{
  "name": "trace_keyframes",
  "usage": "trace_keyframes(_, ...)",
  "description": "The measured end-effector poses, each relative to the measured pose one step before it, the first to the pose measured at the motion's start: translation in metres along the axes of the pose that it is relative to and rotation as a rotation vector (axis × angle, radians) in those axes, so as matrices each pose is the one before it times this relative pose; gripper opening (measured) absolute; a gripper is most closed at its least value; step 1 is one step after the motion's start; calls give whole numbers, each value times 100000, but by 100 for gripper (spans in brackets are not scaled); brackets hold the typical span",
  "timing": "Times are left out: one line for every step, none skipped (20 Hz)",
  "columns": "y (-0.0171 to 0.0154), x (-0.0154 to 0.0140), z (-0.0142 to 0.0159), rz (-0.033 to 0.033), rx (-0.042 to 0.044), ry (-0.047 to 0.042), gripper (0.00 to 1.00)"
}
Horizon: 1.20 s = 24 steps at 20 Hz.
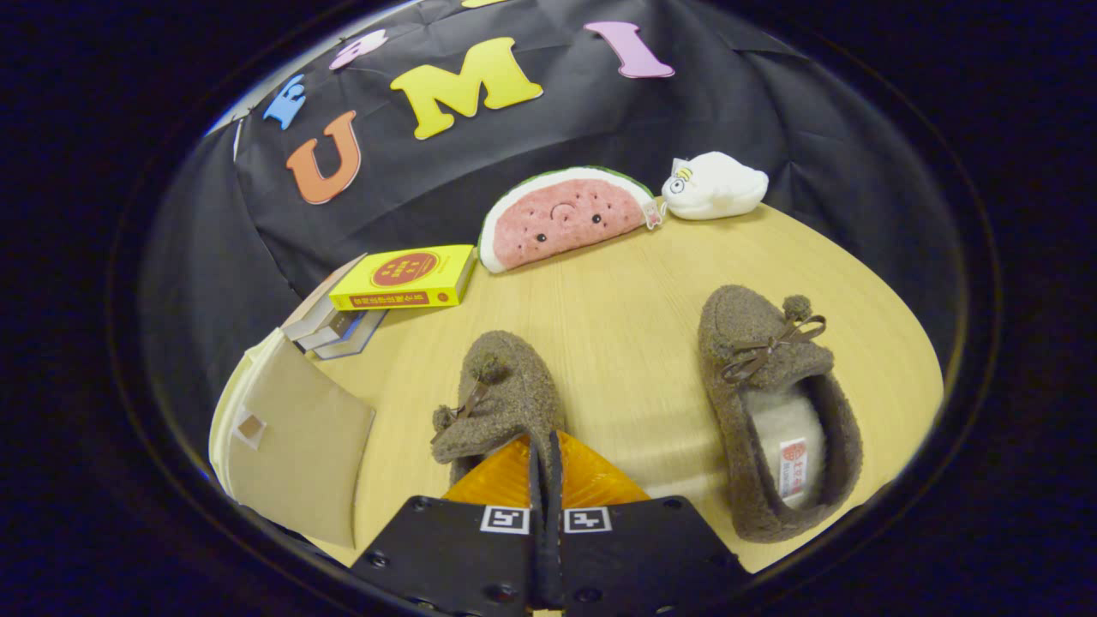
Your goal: Open the storage box then place both shoes into the box .Put the left shoe in first, then the right shoe, with the right side of both shoes facing outward in a uniform manner.
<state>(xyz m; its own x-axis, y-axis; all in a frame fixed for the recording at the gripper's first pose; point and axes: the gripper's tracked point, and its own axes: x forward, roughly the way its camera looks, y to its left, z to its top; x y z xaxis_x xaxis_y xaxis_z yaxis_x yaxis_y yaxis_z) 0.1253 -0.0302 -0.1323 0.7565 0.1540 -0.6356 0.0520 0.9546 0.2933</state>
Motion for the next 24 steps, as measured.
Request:
trace_keyframes(539, -325, 34, 1663, 2162, 231, 0)
trace_keyframes(627, -390, 78, 1670, 1758, 500, 0)
trace_keyframes(633, -472, 39, 1293, 1530, -68, 0)
trace_keyframes(732, -438, 176, 1218, 1203, -162, 0)
trace_keyframes(739, -517, -26, 1159, 1001, 166, 0)
trace_keyframes(942, -496, 73, 1356, 1320, -121, 0)
trace_keyframes(950, -644, 205, 1135, 1169, -622, 0)
trace_keyframes(1049, -609, 358, 819, 1198, -763, 0)
trace_keyframes(1180, -901, 247, 1016, 637, -838, 0)
trace_keyframes(1377, -847, 428, 923, 473, -1187, 0)
trace_keyframes(1539, -970, 360, 1178, 404, -900, 0)
trace_keyframes(1652, -862, 435, 1056, 515, -1177, 0)
trace_keyframes(1843, -852, 397, 1373, 379, -1023, 0)
trace_keyframes(1988, -672, 425, 1409, -546, -1163, 0)
trace_keyframes(2155, -570, 398, 1272, -813, -1436, 0)
trace_keyframes(2160, -284, 380, 1124, -944, -799, 0)
trace_keyframes(2272, -18, -164, 984, -591, -163, 0)
trace_keyframes(2256, 76, -12, 1394, -60, 53, 0)
trace_keyframes(2270, 139, -108, 1393, -204, -403, 0)
trace_keyframes(2055, 306, -195, 1238, -656, -612, 0)
trace_keyframes(1891, 336, -398, 1379, -1049, -370, 0)
trace_keyframes(1752, 418, -525, 1673, -257, -1203, 0)
trace_keyframes(1396, 507, -643, 1263, 1324, -1541, 0)
trace_keyframes(992, 651, -1045, 756, 1179, -86, 0)
